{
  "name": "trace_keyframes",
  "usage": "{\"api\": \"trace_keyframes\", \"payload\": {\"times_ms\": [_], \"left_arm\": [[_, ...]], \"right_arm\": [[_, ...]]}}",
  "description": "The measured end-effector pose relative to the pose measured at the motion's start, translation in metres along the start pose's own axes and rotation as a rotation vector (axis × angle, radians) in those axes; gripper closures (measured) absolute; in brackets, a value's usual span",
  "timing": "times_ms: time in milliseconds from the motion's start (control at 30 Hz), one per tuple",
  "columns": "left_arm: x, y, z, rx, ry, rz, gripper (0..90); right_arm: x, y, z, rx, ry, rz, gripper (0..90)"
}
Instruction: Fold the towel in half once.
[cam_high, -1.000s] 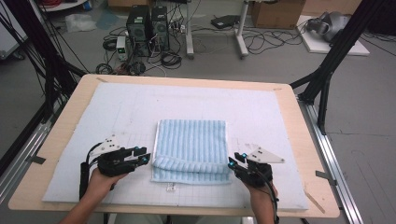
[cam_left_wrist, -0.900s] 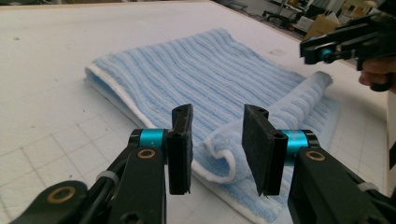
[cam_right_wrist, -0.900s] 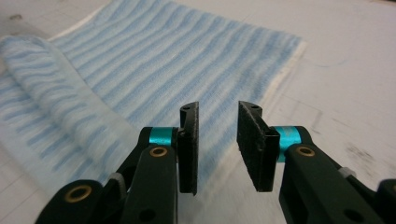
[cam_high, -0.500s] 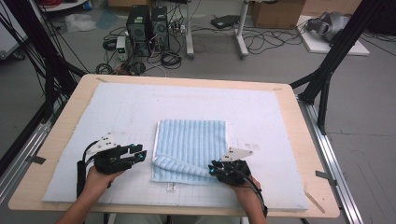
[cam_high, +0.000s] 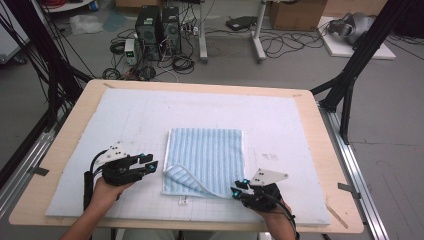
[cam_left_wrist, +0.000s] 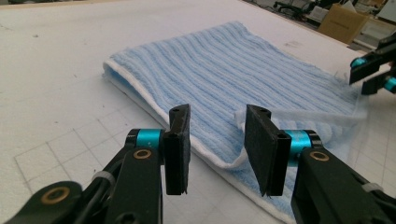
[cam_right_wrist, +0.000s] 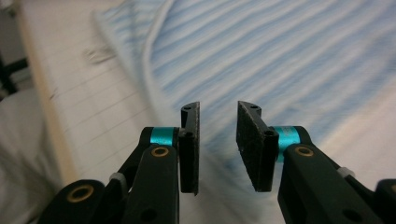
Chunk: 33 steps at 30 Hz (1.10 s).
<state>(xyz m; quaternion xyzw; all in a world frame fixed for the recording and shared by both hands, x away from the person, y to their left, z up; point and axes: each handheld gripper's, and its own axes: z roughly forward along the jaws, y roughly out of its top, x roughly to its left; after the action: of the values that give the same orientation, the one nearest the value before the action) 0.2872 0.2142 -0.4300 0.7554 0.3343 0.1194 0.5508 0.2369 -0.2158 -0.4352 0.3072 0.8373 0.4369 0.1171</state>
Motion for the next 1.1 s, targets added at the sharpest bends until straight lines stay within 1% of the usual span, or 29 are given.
{"api": "trace_keyframes", "payload": {"times_ms": [33, 67, 100, 133, 167, 233, 300, 400, 467, 533, 633, 733, 767, 800, 867, 933, 1033, 1100], "left_arm": [[0.0, 0.0, 0.0, -0.001, 0.004, -0.002, 61.0], [0.001, 0.0, 0.001, -0.002, 0.004, -0.003, 61.0], [0.001, 0.001, 0.001, -0.003, 0.007, -0.002, 61.0], [0.002, 0.001, 0.001, -0.003, 0.007, -0.002, 61.0], [0.002, 0.002, 0.001, -0.005, 0.006, -0.003, 61.0], [0.003, 0.003, 0.002, -0.012, 0.008, -0.002, 61.0], [0.004, 0.005, 0.002, -0.014, 0.008, -0.002, 61.0], [0.005, 0.007, 0.005, -0.017, 0.009, -0.01, 61.0], [0.007, 0.009, 0.008, -0.016, 0.006, -0.006, 60.8], [0.007, 0.011, 0.012, -0.011, 0.004, -0.006, 60.2], [0.007, 0.014, 0.019, -0.002, 0.011, 0.008, 60.3], [0.009, 0.016, 0.027, 0.011, 0.009, -0.003, 61.3], [0.01, 0.017, 0.029, 0.016, 0.01, -0.004, 61.6], [0.01, 0.017, 0.032, 0.026, 0.009, -0.002, 63.0], [0.009, 0.017, 0.037, 0.048, 0.011, 0.009, 68.0], [0.007, 0.017, 0.042, 0.067, 0.018, 0.023, 71.0], [0.006, 0.016, 0.05, 0.103, 0.017, 0.026, 72.1], [0.005, 0.014, 0.054, 0.123, 0.011, 0.024, 72.1]], "right_arm": [[-0.002, 0.0, -0.002, -0.007, -0.033, 0.035, 70.6], [-0.004, 0.001, -0.002, -0.002, -0.051, 0.049, 70.9], [-0.004, 0.0, 0.0, 0.014, -0.07, 0.045, 70.8], [-0.004, 0.0, 0.002, 0.04, -0.079, 0.042, 70.9], [-0.004, -0.001, 0.006, 0.073, -0.074, 0.029, 70.9], [-0.002, -0.003, 0.011, 0.107, -0.075, 0.003, 70.9], [-0.003, -0.003, 0.009, 0.117, -0.064, 0.0, 70.7], [-0.002, -0.003, 0.006, 0.129, -0.072, -0.021, 70.4], [-0.002, -0.002, 0.004, 0.12, -0.074, -0.022, 68.8], [-0.005, -0.001, 0.001, 0.086, -0.078, -0.005, 66.0], [-0.011, 0.001, -0.003, 0.047, -0.099, 0.012, 63.7], [-0.018, 0.0, -0.006, 0.029, -0.122, 0.025, 62.0], [-0.02, 0.0, -0.006, 0.027, -0.126, 0.036, 61.7], [-0.022, -0.001, -0.006, 0.024, -0.13, 0.036, 61.7], [-0.024, -0.001, -0.005, 0.027, -0.13, 0.037, 61.0], [-0.026, -0.001, -0.003, 0.03, -0.125, 0.042, 59.9], [-0.027, 0.0, 0.001, 0.037, -0.119, 0.041, 59.5], [-0.028, 0.0, 0.004, 0.046, -0.115, 0.031, 59.0]]}}
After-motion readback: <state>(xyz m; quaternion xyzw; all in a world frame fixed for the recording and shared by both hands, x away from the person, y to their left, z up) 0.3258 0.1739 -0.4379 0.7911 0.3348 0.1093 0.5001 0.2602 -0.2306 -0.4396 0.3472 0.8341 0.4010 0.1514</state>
